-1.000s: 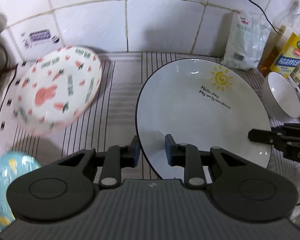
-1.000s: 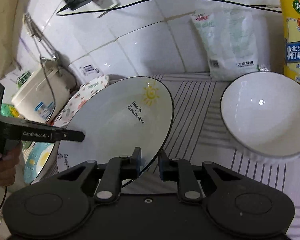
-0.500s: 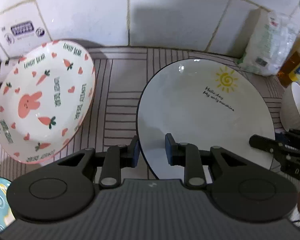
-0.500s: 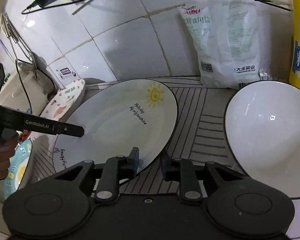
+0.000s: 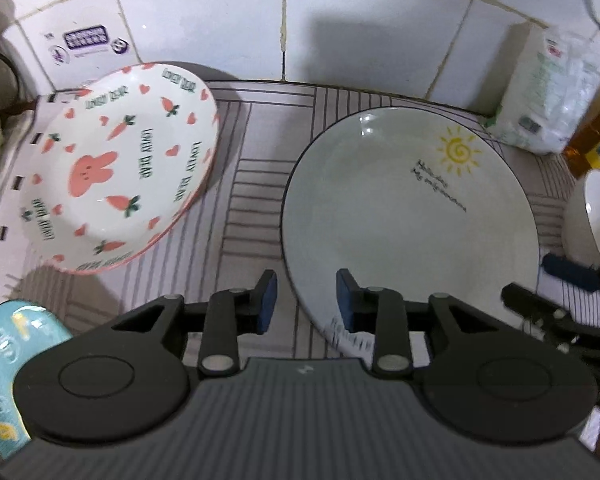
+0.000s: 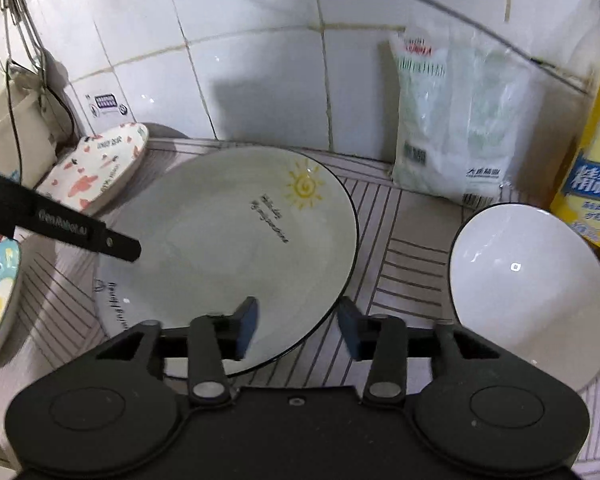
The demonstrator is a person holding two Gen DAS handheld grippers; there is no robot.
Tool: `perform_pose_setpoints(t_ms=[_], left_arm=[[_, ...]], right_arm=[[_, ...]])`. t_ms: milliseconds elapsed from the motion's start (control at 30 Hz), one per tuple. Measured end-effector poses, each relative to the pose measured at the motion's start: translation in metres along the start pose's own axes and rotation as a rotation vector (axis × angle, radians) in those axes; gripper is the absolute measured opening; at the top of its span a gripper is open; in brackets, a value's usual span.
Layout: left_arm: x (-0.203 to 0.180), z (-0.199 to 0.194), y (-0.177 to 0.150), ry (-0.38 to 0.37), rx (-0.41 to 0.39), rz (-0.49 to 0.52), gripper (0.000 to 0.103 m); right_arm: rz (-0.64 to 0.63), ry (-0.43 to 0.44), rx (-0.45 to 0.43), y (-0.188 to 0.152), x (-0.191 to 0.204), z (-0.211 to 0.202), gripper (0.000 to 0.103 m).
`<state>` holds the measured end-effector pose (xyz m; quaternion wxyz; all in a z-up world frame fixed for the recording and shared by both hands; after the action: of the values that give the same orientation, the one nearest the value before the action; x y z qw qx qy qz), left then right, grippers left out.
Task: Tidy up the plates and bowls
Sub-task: 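Slide the white sun plate toward the white bowls and open both grippers, then move both grippers to the blue egg plate rim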
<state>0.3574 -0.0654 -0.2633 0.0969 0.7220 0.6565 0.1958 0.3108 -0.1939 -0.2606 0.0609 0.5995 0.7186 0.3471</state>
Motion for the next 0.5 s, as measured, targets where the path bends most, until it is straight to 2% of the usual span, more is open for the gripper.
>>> perform_pose_setpoints(t_ms=[100, 167, 300, 500], left_arm=[[0.005, -0.023, -0.009, 0.009, -0.018, 0.01, 0.035], [0.01, -0.039, -0.014, 0.009, -0.036, 0.02, 0.041], [0.025, -0.073, -0.029, 0.004, -0.076, 0.045, 0.042], [0.059, -0.111, -0.052, -0.023, -0.124, 0.032, 0.053]], right_arm=[[0.019, 0.003, -0.028, 0.002, 0.005, -0.018, 0.061], [0.034, 0.011, -0.044, 0.003, 0.013, -0.03, 0.062], [0.038, 0.045, -0.109, 0.006, 0.038, -0.056, 0.068], [0.035, 0.092, -0.201, 0.004, 0.075, -0.084, 0.074]])
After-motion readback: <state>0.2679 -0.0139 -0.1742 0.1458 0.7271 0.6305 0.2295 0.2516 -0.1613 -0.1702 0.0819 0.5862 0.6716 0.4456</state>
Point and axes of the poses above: each gripper's, at about its wrist camera, not at the fingertips, and z roughly the way its jaws point, x to its left, y to its top, the point moved 9 cm from there along z, roughly the way its jaws point, and after that the axes turned 13 degrees about y, right-handed, at the moved point
